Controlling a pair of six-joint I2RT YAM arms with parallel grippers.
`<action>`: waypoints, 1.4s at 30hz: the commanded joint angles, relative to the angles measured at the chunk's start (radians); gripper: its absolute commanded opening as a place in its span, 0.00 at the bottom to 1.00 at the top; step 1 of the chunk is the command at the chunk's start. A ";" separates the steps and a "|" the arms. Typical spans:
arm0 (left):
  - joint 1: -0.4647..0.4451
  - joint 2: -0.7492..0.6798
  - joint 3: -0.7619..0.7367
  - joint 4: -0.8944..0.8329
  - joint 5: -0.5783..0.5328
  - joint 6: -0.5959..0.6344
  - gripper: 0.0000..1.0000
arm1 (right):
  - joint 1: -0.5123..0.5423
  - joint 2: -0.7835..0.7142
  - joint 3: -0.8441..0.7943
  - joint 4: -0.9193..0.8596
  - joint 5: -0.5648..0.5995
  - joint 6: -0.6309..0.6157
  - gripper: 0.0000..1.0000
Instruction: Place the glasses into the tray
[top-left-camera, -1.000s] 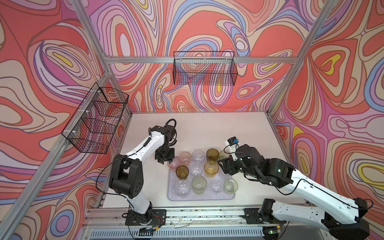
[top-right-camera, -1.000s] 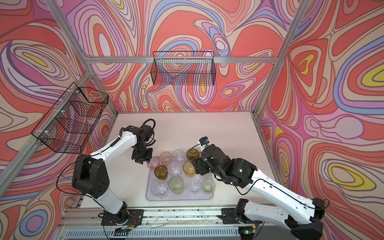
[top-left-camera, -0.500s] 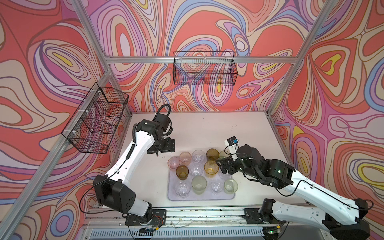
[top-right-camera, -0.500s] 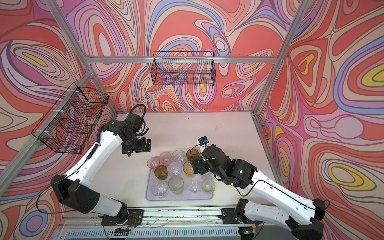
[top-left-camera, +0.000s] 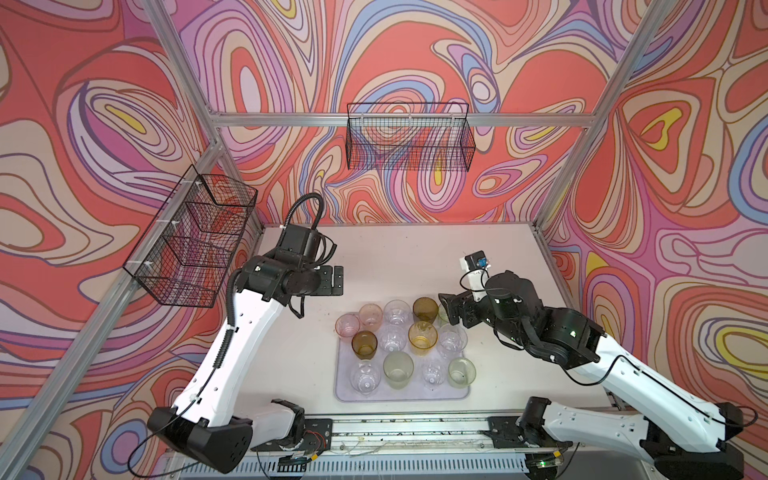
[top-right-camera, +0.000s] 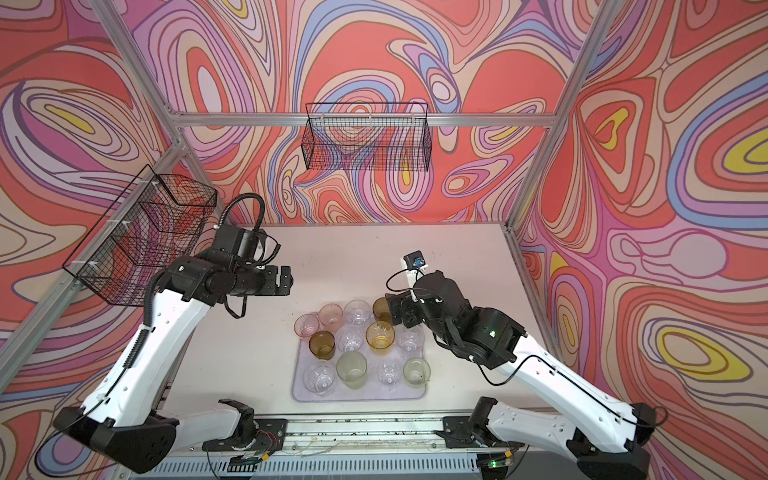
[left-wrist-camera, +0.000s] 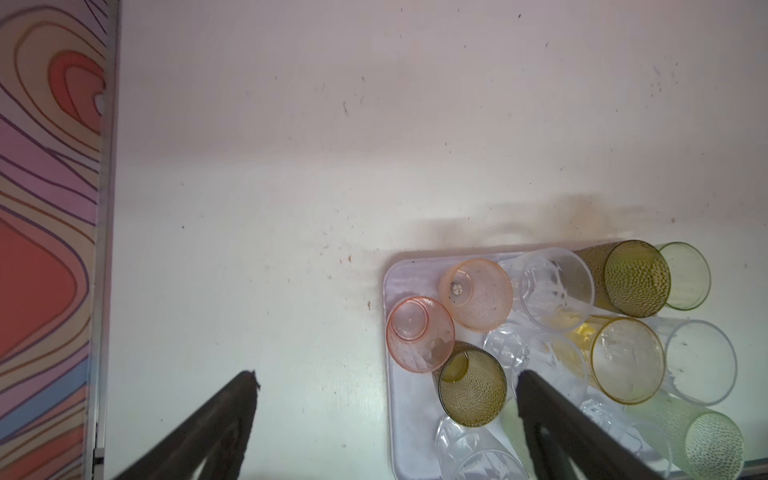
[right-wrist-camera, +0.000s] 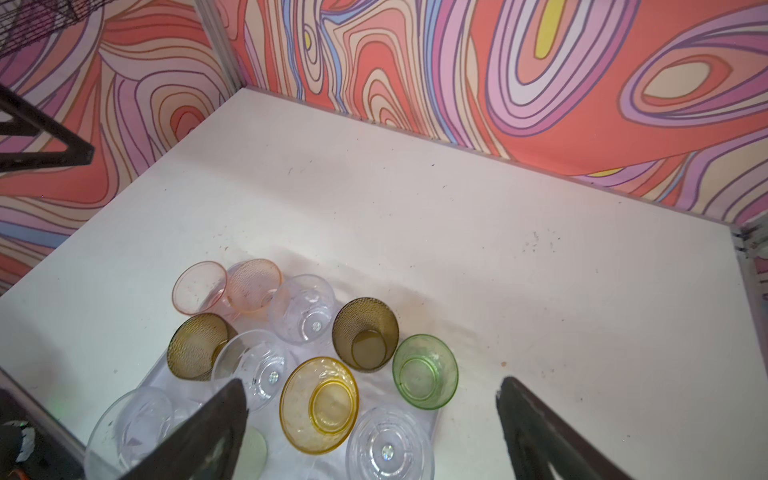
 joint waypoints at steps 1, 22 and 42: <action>0.023 -0.057 -0.076 0.173 -0.063 0.127 1.00 | -0.077 0.017 0.011 0.071 0.010 -0.097 0.98; 0.360 -0.018 -0.642 0.943 -0.021 0.187 1.00 | -0.770 0.219 -0.157 0.384 -0.190 -0.037 0.98; 0.365 0.155 -1.074 1.707 -0.012 0.166 1.00 | -0.793 0.355 -0.603 0.967 -0.091 -0.108 0.98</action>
